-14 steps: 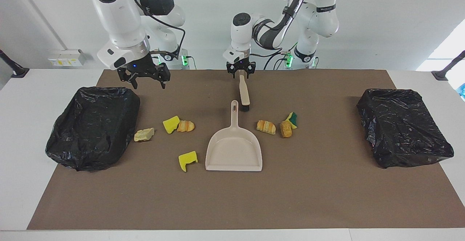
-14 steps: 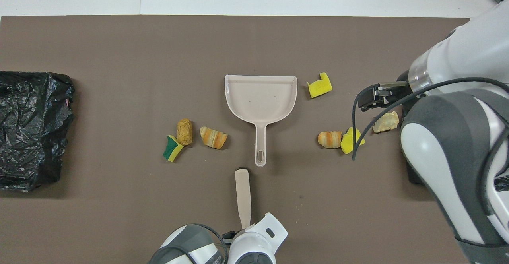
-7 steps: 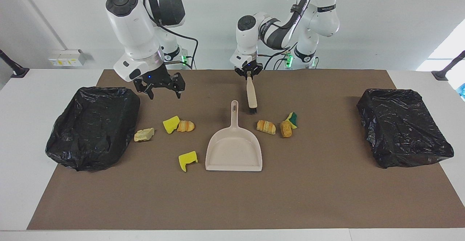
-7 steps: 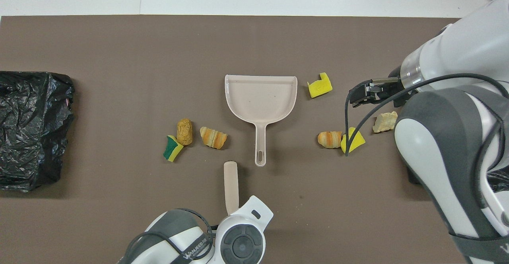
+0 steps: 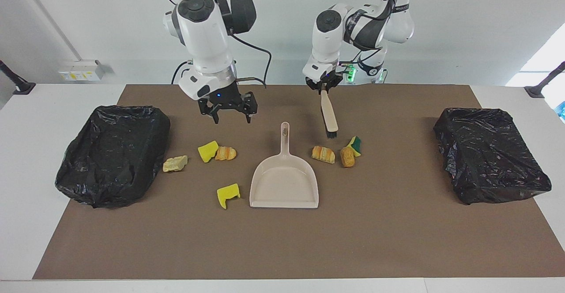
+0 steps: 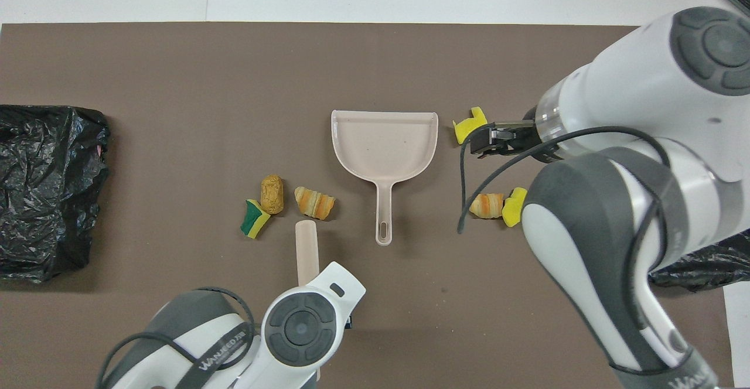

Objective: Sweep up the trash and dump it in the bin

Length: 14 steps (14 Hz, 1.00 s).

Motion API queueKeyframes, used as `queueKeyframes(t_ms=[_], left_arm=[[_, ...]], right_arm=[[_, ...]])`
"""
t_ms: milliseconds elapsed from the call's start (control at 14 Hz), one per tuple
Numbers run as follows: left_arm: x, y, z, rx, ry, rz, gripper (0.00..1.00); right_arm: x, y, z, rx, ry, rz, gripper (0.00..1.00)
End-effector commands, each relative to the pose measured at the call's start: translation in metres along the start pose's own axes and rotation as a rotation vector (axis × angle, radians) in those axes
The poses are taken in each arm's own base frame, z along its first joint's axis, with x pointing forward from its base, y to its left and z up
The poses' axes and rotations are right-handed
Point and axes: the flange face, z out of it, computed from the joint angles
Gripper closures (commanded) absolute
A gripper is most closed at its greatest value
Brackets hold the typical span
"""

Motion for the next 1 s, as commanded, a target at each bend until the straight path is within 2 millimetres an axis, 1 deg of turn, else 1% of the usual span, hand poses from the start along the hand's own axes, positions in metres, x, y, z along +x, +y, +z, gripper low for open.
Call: queueKeyframes(t_ms=[0,71,143,214,285,357,428,499,571,642,785,927], left_arm=[[0.027,-0.043,-0.011,-0.016,-0.009,-0.054,1.00],[0.039,-0.058,-0.009,-0.024,-0.010,-0.094,1.00],[0.050,-0.072,-0.007,-0.034,-0.007,-0.120,1.00],[0.060,-0.087,-0.005,-0.044,-0.003,-0.130,1.00],[0.072,-0.107,-0.002,-0.053,-0.003,-0.138,1.00],[0.077,-0.118,0.002,-0.058,-0.001,-0.132,1.00],[0.083,-0.131,0.005,-0.067,0.007,-0.137,1.00],[0.089,-0.143,0.011,-0.075,0.014,-0.154,1.00],[0.089,-0.146,0.017,-0.078,0.021,-0.156,1.00],[0.090,-0.149,0.023,-0.079,0.021,-0.164,1.00],[0.089,-0.148,0.025,-0.078,0.020,-0.162,1.00],[0.089,-0.148,0.025,-0.078,0.020,-0.162,1.00]], right_arm=[[-0.002,-0.037,0.028,0.016,0.023,0.059,0.00],[-0.003,-0.045,0.038,0.014,0.014,0.061,0.00],[-0.002,-0.054,0.055,0.016,0.011,0.055,0.00],[-0.008,-0.069,0.064,0.025,0.019,0.052,0.00],[-0.011,-0.078,0.078,0.021,0.016,0.047,0.00],[-0.011,-0.080,0.091,0.013,0.024,0.040,0.00],[-0.020,-0.088,0.101,0.011,0.023,0.035,0.00],[-0.027,-0.091,0.112,0.004,0.016,0.033,0.00],[-0.034,-0.088,0.128,-0.002,0.008,0.034,0.00],[-0.047,-0.096,0.138,-0.002,0.006,0.026,0.00],[-0.064,-0.095,0.161,-0.028,-0.025,0.036,0.00],[-0.076,-0.100,0.171,-0.026,-0.026,0.024,0.00]])
